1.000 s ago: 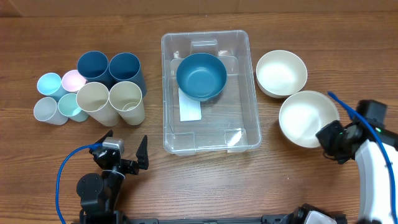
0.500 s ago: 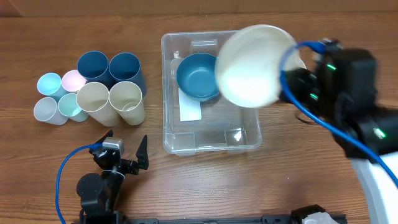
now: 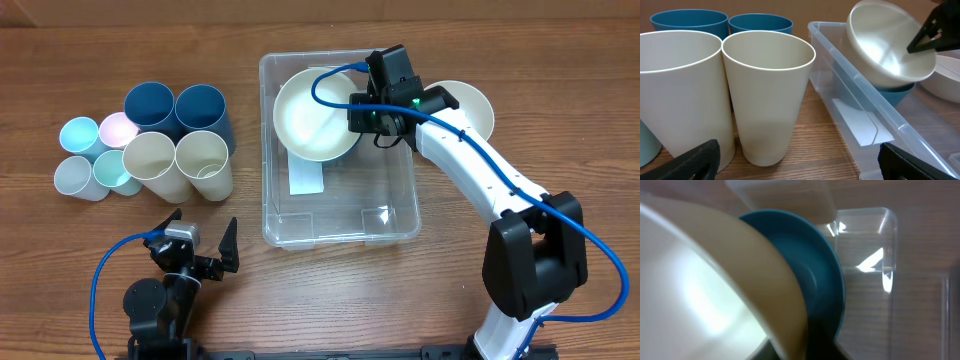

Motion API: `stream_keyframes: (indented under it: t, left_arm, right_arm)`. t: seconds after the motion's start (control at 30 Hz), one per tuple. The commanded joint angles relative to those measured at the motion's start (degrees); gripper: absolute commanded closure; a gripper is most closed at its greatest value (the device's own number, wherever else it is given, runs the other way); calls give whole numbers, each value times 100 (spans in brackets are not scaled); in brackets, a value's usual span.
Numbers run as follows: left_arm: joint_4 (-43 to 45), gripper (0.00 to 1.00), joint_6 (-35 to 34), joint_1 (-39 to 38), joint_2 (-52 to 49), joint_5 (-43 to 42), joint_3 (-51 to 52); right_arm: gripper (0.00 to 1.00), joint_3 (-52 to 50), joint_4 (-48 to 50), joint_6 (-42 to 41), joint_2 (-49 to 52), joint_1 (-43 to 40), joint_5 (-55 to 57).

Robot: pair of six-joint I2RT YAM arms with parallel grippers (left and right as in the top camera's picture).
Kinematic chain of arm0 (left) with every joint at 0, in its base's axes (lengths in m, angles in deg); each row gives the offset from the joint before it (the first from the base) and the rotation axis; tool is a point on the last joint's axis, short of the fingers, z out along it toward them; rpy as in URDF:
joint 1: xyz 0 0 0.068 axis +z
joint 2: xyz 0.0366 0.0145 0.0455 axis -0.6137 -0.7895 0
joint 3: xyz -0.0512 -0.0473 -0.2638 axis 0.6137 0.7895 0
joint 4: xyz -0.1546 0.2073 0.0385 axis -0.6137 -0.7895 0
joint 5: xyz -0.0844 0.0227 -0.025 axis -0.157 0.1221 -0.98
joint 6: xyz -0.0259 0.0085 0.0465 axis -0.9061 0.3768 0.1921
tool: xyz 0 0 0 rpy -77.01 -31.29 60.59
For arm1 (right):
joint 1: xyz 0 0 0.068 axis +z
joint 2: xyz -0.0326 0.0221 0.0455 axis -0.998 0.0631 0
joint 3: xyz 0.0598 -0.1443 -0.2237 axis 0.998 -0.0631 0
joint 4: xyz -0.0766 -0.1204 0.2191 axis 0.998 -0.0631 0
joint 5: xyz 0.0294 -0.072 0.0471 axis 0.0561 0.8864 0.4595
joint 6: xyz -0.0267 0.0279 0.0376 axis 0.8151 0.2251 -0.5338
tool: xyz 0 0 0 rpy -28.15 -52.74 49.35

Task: Pack container
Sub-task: 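Lower the cream bowl into the blue bowl in the bin and release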

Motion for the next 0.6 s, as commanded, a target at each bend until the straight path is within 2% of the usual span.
stream_keyframes:
  t: [0.0, 0.07, 0.2, 0.33, 0.5, 0.57]
  left_arm:
    - [22, 0, 85, -22, 55, -81, 52]
    - [22, 0, 85, -22, 55, -81, 52]
    - [22, 0, 85, -22, 55, -81, 52]
    - [22, 0, 85, -22, 55, -81, 52]
    - [22, 0, 85, -22, 55, -81, 52]
    - [22, 0, 85, -22, 55, -81, 52]
  right_arm:
    - [63, 85, 177, 201, -98, -2, 46]
    - [58, 85, 190, 210, -140, -4, 44]
    - [58, 85, -33, 195, -313, -2, -376]
    - [59, 81, -577, 188, -382, 4, -1305]
    - [85, -238, -719, 39, -378, 234, -1346]
    - [89, -358, -697, 37, -361, 380, -1316]
